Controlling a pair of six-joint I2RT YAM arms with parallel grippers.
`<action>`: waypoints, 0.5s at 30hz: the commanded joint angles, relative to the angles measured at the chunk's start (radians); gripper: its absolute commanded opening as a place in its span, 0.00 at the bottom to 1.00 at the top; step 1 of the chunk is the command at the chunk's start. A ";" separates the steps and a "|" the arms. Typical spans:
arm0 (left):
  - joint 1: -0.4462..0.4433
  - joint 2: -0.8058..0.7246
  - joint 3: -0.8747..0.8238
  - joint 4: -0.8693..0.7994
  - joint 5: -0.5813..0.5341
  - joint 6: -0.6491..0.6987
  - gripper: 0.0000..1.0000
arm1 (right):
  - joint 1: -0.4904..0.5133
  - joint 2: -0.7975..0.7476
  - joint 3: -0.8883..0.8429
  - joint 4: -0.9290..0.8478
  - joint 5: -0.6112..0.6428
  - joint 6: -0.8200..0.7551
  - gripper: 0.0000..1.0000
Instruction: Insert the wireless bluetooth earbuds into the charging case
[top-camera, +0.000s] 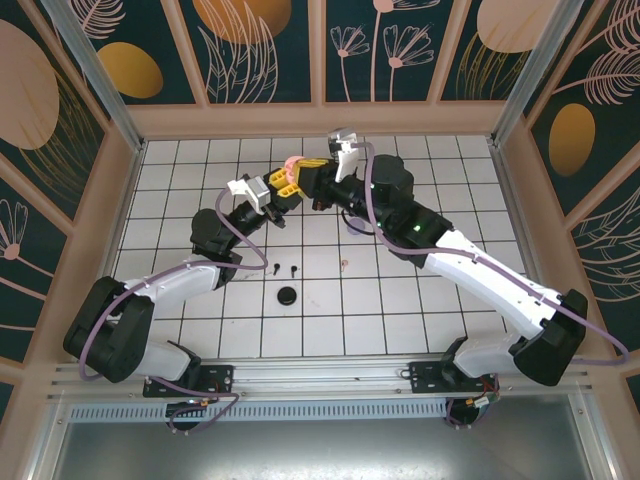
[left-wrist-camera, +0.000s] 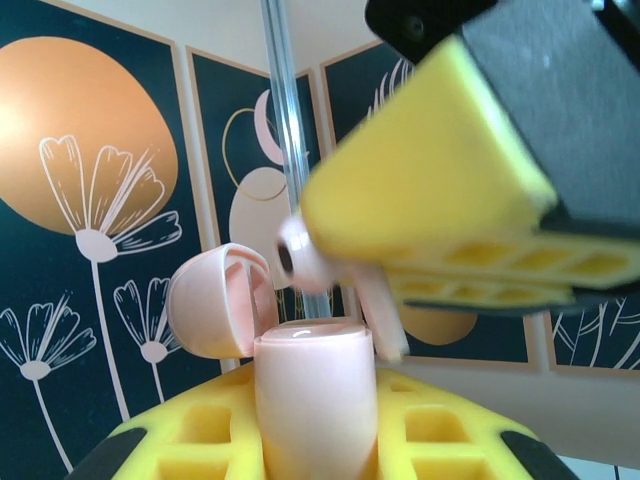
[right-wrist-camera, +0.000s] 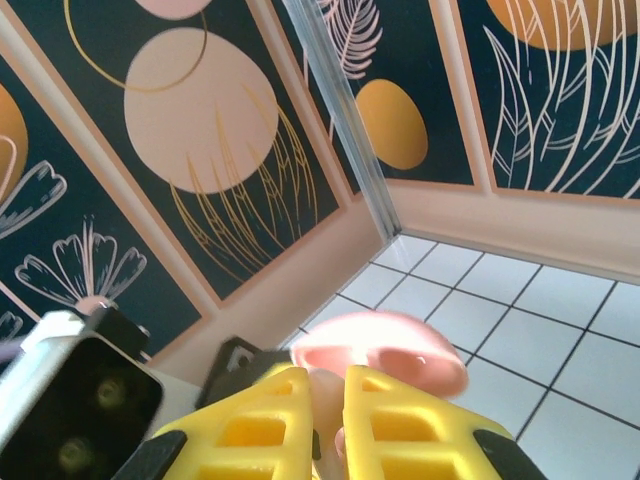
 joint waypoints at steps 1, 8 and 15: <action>-0.007 -0.030 0.035 0.049 0.017 -0.010 0.00 | 0.007 -0.031 -0.028 -0.002 0.017 -0.059 0.12; -0.007 -0.023 0.037 0.046 0.025 -0.013 0.00 | 0.007 -0.027 -0.004 0.005 0.005 -0.048 0.11; -0.010 -0.023 0.030 0.036 0.045 0.027 0.00 | 0.007 -0.053 0.028 0.110 -0.054 -0.001 0.11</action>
